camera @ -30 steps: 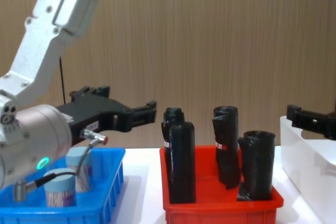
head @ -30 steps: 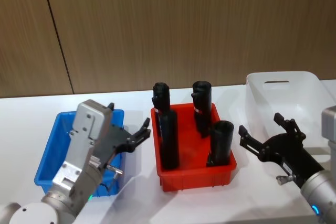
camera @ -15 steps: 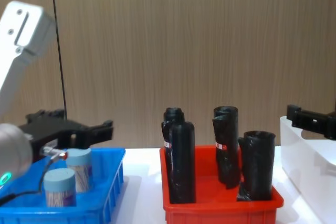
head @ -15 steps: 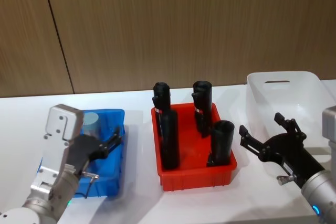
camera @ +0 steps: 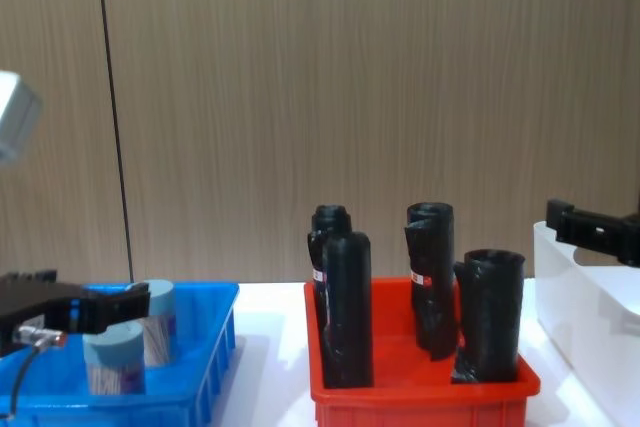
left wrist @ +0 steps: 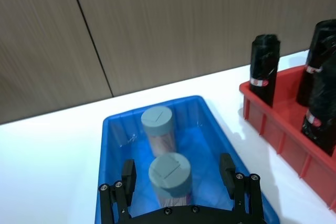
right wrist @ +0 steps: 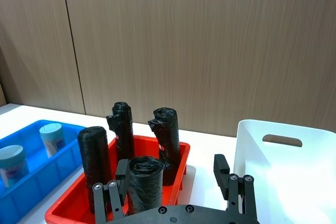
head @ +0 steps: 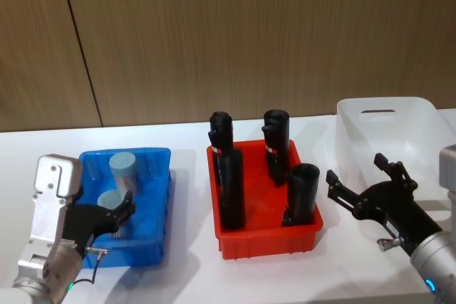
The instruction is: Pick the cotton swabs from the blue box and place them into the white box.
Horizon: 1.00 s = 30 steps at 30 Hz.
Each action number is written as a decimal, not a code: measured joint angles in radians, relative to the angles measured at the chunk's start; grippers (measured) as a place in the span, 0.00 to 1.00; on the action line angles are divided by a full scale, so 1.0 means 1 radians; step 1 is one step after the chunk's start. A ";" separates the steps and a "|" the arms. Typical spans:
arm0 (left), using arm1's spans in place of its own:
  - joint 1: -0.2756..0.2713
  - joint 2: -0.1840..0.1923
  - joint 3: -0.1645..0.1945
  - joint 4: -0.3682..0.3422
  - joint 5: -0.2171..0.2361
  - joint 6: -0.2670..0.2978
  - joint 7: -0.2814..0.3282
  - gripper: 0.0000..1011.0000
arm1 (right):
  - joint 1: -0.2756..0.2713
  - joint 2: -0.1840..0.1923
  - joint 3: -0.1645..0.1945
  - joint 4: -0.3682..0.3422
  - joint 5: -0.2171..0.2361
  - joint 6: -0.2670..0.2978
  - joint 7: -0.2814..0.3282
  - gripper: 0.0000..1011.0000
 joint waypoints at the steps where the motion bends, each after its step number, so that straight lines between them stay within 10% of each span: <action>1: 0.000 0.000 0.000 0.000 0.000 0.000 0.000 0.99 | 0.000 0.000 0.000 0.000 0.000 0.000 0.000 0.99; 30: -0.129 -0.050 -0.039 0.241 -0.064 0.037 -0.154 0.99 | 0.000 0.000 0.000 0.000 0.000 0.000 0.000 0.99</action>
